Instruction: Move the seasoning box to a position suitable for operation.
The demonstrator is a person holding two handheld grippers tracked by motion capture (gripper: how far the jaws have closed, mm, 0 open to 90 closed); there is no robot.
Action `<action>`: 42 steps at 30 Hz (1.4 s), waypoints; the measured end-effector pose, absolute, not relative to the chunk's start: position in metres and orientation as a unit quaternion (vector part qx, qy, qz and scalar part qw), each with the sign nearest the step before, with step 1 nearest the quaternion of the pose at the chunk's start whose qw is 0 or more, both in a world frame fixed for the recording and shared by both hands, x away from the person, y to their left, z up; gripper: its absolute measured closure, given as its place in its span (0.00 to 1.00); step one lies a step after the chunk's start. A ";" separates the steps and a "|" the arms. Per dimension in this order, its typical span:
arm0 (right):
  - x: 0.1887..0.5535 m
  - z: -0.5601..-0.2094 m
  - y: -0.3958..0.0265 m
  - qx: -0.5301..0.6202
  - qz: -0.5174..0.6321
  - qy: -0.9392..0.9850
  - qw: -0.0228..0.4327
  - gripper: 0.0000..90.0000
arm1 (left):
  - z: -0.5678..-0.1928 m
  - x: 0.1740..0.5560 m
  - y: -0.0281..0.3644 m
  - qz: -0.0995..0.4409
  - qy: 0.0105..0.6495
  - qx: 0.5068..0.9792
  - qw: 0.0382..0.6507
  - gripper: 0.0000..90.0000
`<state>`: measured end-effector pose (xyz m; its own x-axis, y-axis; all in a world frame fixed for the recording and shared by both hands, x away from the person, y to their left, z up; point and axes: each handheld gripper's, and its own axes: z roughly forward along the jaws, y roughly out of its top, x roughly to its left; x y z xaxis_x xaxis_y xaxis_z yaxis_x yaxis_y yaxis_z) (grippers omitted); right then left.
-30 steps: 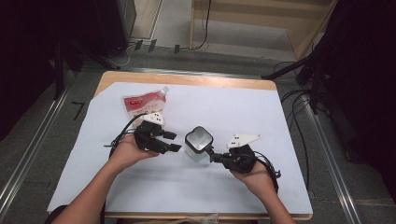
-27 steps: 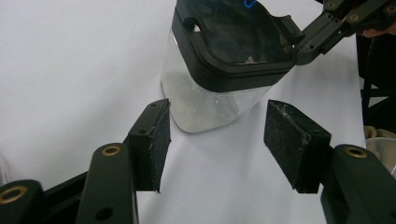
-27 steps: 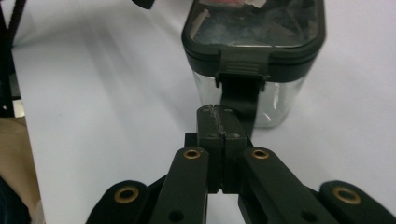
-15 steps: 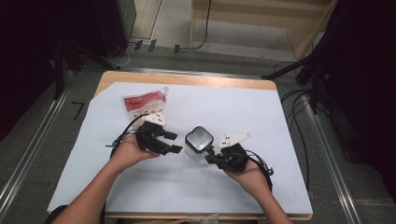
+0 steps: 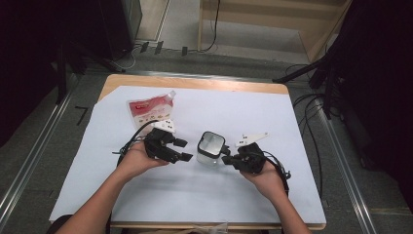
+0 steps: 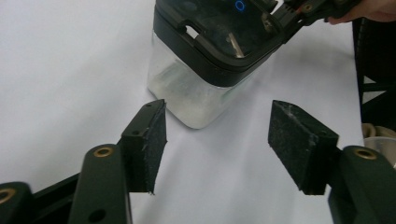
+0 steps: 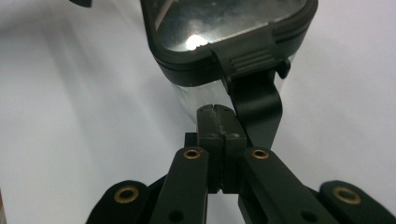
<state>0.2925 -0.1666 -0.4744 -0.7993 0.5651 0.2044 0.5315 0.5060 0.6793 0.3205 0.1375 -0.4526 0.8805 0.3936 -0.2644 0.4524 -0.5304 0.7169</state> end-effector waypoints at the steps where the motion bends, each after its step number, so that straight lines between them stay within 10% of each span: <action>1: 0.294 -0.475 -0.167 0.317 0.380 0.869 0.024 1.00 | -0.452 0.322 0.138 -0.036 0.243 0.874 0.419 0.45; 42: 0.328 -0.467 -0.204 0.375 0.380 0.845 0.022 1.00 | -0.451 0.359 0.090 -0.049 0.167 0.907 0.384 0.22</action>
